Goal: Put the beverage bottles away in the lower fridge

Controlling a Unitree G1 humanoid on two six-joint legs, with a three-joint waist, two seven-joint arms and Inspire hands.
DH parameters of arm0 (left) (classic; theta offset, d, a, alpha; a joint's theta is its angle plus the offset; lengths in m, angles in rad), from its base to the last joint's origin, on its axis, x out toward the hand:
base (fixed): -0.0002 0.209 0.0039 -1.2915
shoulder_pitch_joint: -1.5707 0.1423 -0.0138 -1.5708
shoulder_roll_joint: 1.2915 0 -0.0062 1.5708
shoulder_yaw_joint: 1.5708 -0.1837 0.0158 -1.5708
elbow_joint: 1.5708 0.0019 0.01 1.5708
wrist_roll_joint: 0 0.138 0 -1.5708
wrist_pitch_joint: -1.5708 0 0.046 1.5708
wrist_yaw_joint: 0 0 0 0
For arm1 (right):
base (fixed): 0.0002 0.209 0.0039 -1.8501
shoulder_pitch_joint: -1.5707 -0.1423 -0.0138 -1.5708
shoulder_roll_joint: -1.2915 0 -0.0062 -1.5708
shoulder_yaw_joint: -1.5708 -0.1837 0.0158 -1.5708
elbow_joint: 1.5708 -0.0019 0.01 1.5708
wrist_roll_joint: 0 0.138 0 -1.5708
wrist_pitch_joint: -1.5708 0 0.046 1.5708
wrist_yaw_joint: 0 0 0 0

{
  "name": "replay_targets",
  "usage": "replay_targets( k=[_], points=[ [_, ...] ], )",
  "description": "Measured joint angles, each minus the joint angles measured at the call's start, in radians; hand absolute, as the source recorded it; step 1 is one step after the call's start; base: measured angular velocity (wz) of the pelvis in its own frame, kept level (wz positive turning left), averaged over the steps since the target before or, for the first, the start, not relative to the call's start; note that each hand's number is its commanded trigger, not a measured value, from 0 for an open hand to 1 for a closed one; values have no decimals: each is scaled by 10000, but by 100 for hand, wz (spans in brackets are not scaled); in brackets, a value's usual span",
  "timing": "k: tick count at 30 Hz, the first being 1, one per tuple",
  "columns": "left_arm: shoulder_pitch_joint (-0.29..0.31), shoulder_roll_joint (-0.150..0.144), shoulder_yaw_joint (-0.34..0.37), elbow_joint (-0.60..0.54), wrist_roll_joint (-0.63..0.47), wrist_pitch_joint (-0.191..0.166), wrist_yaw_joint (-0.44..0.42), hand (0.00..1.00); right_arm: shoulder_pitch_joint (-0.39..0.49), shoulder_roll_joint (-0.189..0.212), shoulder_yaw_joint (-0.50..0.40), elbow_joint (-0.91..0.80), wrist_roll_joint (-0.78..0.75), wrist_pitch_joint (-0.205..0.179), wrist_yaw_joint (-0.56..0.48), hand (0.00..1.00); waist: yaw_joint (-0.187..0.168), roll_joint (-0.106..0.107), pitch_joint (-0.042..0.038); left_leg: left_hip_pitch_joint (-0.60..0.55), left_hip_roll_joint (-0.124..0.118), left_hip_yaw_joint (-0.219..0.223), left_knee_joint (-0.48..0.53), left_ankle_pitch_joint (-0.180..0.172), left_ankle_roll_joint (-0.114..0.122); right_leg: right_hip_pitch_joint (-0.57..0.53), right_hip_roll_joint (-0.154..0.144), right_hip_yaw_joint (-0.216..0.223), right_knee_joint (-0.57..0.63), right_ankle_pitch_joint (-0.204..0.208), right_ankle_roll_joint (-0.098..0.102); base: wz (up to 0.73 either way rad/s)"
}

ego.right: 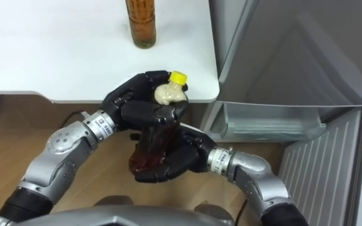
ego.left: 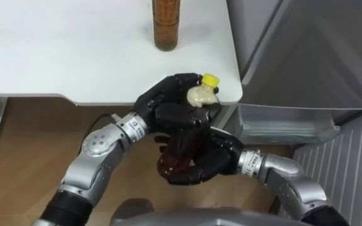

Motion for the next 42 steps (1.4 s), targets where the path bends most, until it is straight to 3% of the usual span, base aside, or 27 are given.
replay_targets(
  k=[9, 10, 11, 12, 13, 23, 26, 34, 42],
  points=[
    [1, 2, -74, -1, 208, -82, -91, 100, -1, -50, 103, -4, -8, -6, -18, 100, -4, 0, -3, -48, -10, 68, -37, 0, -1, -86, 3, 3, 2, 0, 0, -1],
    [1, -29, -99, 0, 214, -82, -78, 93, -2, -30, 103, -10, -8, -8, -26, 100, -3, 0, -3, -52, -11, 70, -44, 0, -1, -94, 3, 2, 1, 0, 0, 0],
    [1, -37, -101, 0, 214, -82, -60, 82, -1, -27, 102, -10, -8, -7, -32, 100, -4, -1, -3, -51, -11, 72, -46, 0, -1, -94, 4, 3, 1, 0, 0, 0],
    [1, -67, -107, 0, 200, -82, -38, 38, -1, 0, 94, -10, -5, -7, -42, 100, -5, -1, -3, -51, -11, 73, -53, 0, -1, -96, 4, 1, -1, 0, 0, 0],
    [1, -106, -107, -1, 192, -85, -37, 0, -1, 45, 77, -9, 17, -6, -61, 100, -8, 0, -3, -49, -19, 73, -56, 0, -1, -94, 4, 2, -2, 0, 0, 0],
    [0, -173, -249, -2, 177, -106, -107, 0, 3, -77, 85, -5, 16, 3, -249, 100, -21, -16, -13, 11, -45, 195, -114, 1, -1, -94, -11, 12, -1, 0, 0, -1],
    [0, -171, -434, -3, 159, -282, -123, 0, 44, -102, 97, -5, 22, 20, -244, 100, -19, -22, -17, 58, -48, 208, -154, 4, 0, -91, -24, 18, 0, 0, 0, -4],
    [0, -116, -682, -3, 164, -314, -125, 0, 40, -134, 97, -5, 805, 19, -269, 100, -42, -19, -16, 97, -57, 216, -240, 4, 0, -97, -27, 15, -35, 0, 1, 0],
    [-3, -77, -616, -132, 175, -678, -97, 0, 41, -161, 94, -4, 1435, -6, -533, 100, -145, -5, -18, 91, -15, 229, -215, 2, -3, -140, -28, -2, -42, 0, 1, 0]
  ],
)
